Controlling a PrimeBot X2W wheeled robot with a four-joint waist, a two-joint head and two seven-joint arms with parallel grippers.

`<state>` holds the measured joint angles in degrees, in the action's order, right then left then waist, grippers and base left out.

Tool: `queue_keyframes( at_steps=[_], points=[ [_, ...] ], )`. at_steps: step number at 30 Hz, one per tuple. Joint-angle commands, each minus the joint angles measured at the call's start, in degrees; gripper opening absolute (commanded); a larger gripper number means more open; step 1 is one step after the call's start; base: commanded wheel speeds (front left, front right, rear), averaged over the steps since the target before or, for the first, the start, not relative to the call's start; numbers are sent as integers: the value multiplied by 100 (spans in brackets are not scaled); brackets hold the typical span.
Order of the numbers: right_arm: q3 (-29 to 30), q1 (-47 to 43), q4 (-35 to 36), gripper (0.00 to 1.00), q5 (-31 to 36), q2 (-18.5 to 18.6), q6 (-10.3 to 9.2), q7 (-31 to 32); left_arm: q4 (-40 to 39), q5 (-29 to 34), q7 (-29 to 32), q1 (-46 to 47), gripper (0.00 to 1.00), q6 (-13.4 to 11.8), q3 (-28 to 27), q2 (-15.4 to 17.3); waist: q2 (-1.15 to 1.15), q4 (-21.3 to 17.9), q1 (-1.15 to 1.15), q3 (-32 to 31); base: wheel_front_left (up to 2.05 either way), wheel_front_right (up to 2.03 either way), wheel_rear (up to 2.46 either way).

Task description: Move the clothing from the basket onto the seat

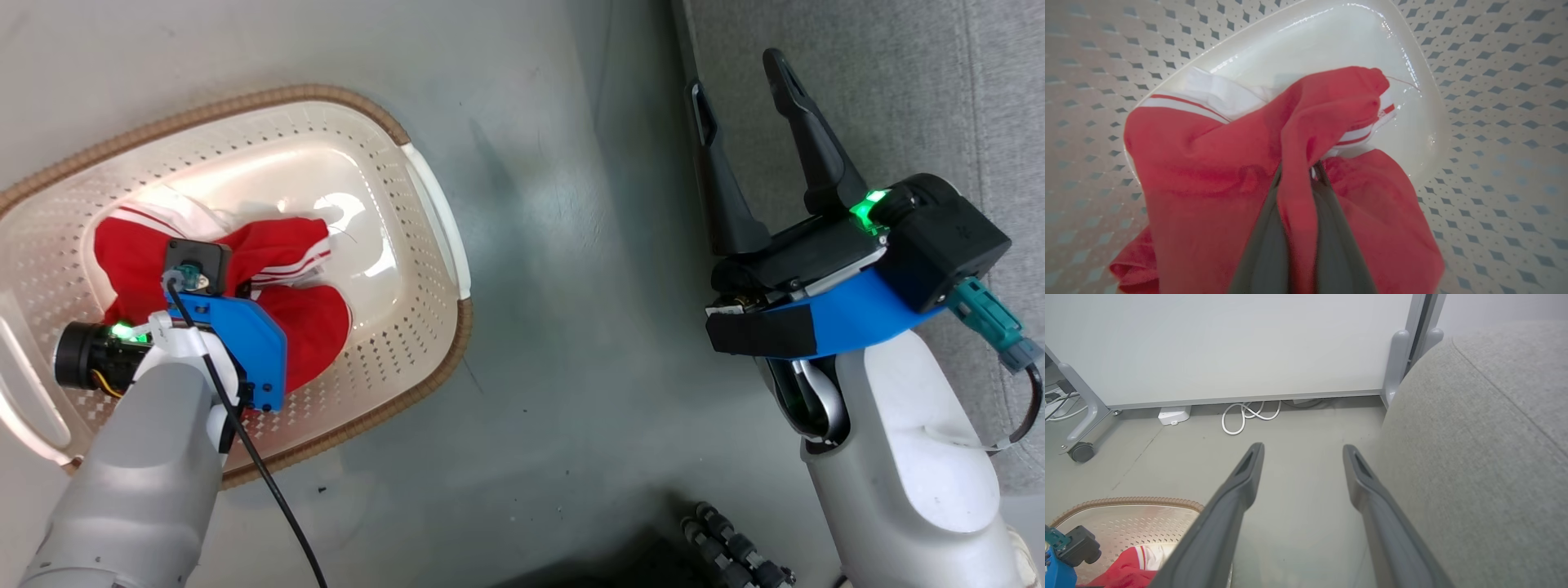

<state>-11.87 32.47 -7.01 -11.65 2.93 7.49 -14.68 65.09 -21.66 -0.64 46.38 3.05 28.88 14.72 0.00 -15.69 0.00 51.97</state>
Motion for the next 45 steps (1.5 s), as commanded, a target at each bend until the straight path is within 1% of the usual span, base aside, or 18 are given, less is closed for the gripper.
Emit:
queue_keyframes(
  at_steps=[1, 5, 9, 15, 19, 20, 24, 25, 28, 34, 45],
  points=[
    [-1, 37, -24, 100, 38, -7, 1, 19, 36, -24, -46, 59, 0, 22, 30, -5, 0, 29, 0, -113, 0, 0, 0],
    [30, -11, -143, 100, 138, -6, 1, 33, 128, -80, -190, -31, 0, 89, 53, -128, 0, 107, 0, -479, 0, 0, 0],
    [80, -127, -311, 100, 230, -6, 1, 82, 203, -113, -431, -155, 0, 156, 91, -258, 0, 224, 0, -1034, 0, 0, 0],
    [136, -408, -599, 100, 424, -1, 1, 205, 278, -175, -753, -413, 0, 334, 254, -537, 0, 446, 0, -2131, 0, 0, 0],
    [105, -623, -709, 100, 372, -1, 1, 308, 263, -228, -943, -520, 0, 406, 345, -695, 0, 583, 0, -2824, 0, 0, 0],
    [85, -730, -761, 100, 386, -2, 1, 367, 227, -241, -1016, -555, 0, 413, 431, -771, 0, 656, 0, -3134, 0, 0, 0],
    [153, -1007, -830, 100, 431, 0, 1, 517, 69, -299, -1072, -621, 0, 449, 649, -920, 0, 816, 0, -3703, 0, 0, 0],
    [153, -1007, -830, 100, 431, 0, 1, 517, 69, -299, -1072, -621, 0, 449, 649, -920, 0, 816, 0, -3703, 0, 0, 0],
    [179, -1197, -834, 100, 461, -1, 1, 627, -197, -416, -1075, -646, 0, 455, 861, -1001, 0, 907, 0, -4037, 0, 0, 0],
    [185, -1504, -766, 100, 433, 0, 1, 805, -788, -793, -1012, -515, 0, 445, 1204, -1044, 0, 1021, 0, -4517, 0, 0, 0],
    [-80, -1816, -753, 100, 254, 0, 1, 996, -1583, -1402, -681, -286, 0, 446, 1681, -1072, 0, 1017, 0, -5151, 0, 0, 0]
  ],
)
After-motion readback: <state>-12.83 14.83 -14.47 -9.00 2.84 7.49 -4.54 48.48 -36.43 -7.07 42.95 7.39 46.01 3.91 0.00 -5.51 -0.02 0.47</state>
